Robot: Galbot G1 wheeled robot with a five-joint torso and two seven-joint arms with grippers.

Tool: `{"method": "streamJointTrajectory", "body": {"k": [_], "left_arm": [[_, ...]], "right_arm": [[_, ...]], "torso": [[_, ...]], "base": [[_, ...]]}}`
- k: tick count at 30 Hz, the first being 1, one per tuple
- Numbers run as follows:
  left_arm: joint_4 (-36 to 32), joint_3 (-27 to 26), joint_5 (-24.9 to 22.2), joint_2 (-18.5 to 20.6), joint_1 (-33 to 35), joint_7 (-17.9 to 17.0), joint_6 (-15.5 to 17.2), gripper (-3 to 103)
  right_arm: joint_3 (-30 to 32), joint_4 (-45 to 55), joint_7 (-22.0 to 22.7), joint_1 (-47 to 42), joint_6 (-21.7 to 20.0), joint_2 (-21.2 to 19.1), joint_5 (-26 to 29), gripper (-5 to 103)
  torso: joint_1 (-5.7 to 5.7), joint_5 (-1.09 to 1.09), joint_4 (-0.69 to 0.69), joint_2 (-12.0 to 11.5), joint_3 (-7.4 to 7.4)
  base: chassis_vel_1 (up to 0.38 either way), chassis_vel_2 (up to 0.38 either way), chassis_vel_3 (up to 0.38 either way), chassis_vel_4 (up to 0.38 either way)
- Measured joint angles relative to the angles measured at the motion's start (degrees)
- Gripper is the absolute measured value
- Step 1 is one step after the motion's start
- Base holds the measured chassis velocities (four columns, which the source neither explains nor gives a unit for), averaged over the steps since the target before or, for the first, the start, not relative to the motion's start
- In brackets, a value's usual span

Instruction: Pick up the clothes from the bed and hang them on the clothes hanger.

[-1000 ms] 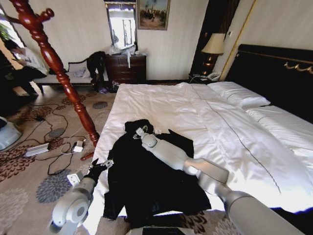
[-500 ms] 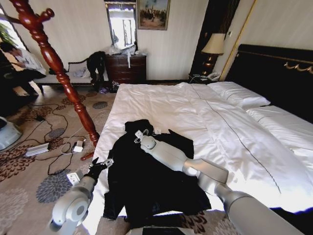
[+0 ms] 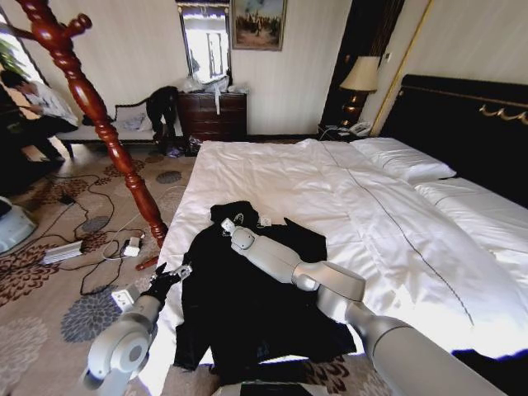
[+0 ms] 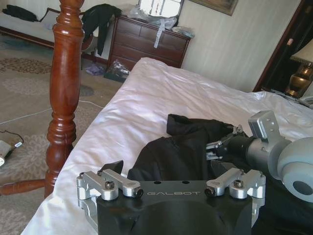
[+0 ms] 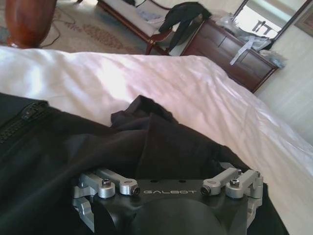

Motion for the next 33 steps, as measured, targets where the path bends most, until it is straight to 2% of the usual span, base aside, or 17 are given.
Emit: {"method": "streamJointTrajectory", "body": {"k": [5, 10, 13, 16, 17, 18, 19, 21, 23, 24, 27, 28, 29, 31, 33], "left_arm": [[-0.29, 0.05, 0.14, -0.14, 0.32, 0.02, -0.02, 100], [-0.39, 0.08, 0.31, -0.17, 0.44, 0.04, -0.02, 100], [-0.32, 0.08, 0.40, -0.17, 0.46, 0.05, -0.02, 100], [-0.30, -0.03, 0.38, -0.06, 0.46, 0.08, -0.04, 100], [-0.30, -0.10, 0.36, -0.02, 0.46, 0.09, -0.05, 100], [-0.30, -0.19, 0.33, 0.05, 0.44, 0.08, -0.05, 100], [-0.30, -0.19, 0.33, 0.05, 0.44, 0.08, -0.05, 100], [-0.23, -0.21, 0.24, 0.17, 0.31, 0.08, -0.06, 100], [-0.15, -0.02, 0.18, 0.27, 0.05, 0.09, -0.07, 100], [-0.15, -0.02, 0.18, 0.27, 0.05, 0.09, -0.07, 100], [0.20, 0.14, 0.02, 0.53, -0.33, 0.08, -0.09, 100], [0.20, 0.14, 0.02, 0.53, -0.33, 0.08, -0.09, 100], [0.33, 0.15, -0.05, 0.64, -0.42, 0.08, -0.09, 100], [0.72, 0.26, -0.24, 0.87, -0.74, 0.08, -0.09, 100], [1.03, 0.37, -0.34, 0.93, -1.05, 0.07, -0.09, 100]], "right_arm": [[2.03, -3.39, 0.77, 0.10, 4.20, -0.09, -0.58, 100], [2.92, -2.53, 1.25, -0.22, 5.10, -0.10, 1.24, 100], [2.67, 0.52, 2.54, -0.56, 4.05, -0.13, 3.28, 100], [0.86, 8.70, 4.87, -0.47, -0.54, -0.37, 7.69, 100], [0.19, 11.20, 5.53, -0.29, -2.15, -1.06, 9.05, 100], [-0.42, 13.61, 6.41, -0.06, -4.14, -2.44, 10.51, 100], [-0.42, 13.61, 6.41, -0.06, -4.14, -2.44, 10.51, 100], [-1.06, 17.57, 8.35, 0.00, -7.83, -5.81, 13.01, 100], [-1.01, 21.61, 10.58, -0.12, -9.96, -8.94, 15.47, 100], [-1.01, 21.61, 10.58, -0.12, -9.96, -8.94, 15.47, 100], [0.26, 31.51, 13.64, -2.00, -11.44, -14.21, 22.13, 100], [0.26, 31.51, 13.64, -2.00, -11.44, -14.21, 22.13, 100], [0.86, 34.94, 14.31, -2.93, -11.55, -15.83, 24.41, 100], [2.14, 41.56, 15.63, -5.37, -11.70, -19.69, 29.42, 100], [2.85, 44.22, 15.99, -6.76, -11.71, -21.28, 31.56, 100]], "torso": [[0.01, 0.00, -0.05, 0.00, 0.00], [0.01, 0.01, -0.03, 0.00, 0.00], [0.01, 0.00, -0.03, 0.00, 0.00], [0.00, 0.01, 0.01, 0.00, 0.00], [0.01, 0.02, 0.08, 0.00, 0.00], [0.00, 0.02, 0.08, 0.00, -0.01], [0.00, 0.02, 0.08, 0.00, -0.01], [-0.01, 0.00, -0.05, 0.00, 0.00], [0.01, 0.02, -0.09, 0.00, 0.00], [0.01, 0.02, -0.09, 0.00, 0.00], [0.01, 0.01, -0.03, 0.00, 0.00], [0.01, 0.01, -0.03, 0.00, 0.00], [0.00, 0.01, 0.02, 0.00, 0.00], [-0.01, 0.02, 0.00, 0.01, -0.01], [-0.01, 0.02, -0.05, 0.00, 0.00]], "base": [[0.000, 0.000, 0.000, 0.000], [0.000, 0.000, 0.000, 0.000], [0.000, 0.000, 0.000, 0.000], [0.000, 0.000, 0.000, 0.000], [0.000, 0.000, 0.000, 0.000], [0.000, 0.000, 0.000, 0.000], [0.000, 0.000, 0.000, 0.000], [0.000, 0.000, 0.000, 0.000], [0.000, 0.000, 0.000, 0.000], [0.000, 0.000, 0.000, 0.000], [0.000, 0.000, 0.000, 0.000], [0.000, 0.000, 0.000, 0.000], [0.000, 0.000, 0.000, 0.000], [0.000, 0.000, 0.000, 0.000], [0.000, 0.000, 0.000, 0.000]]}}
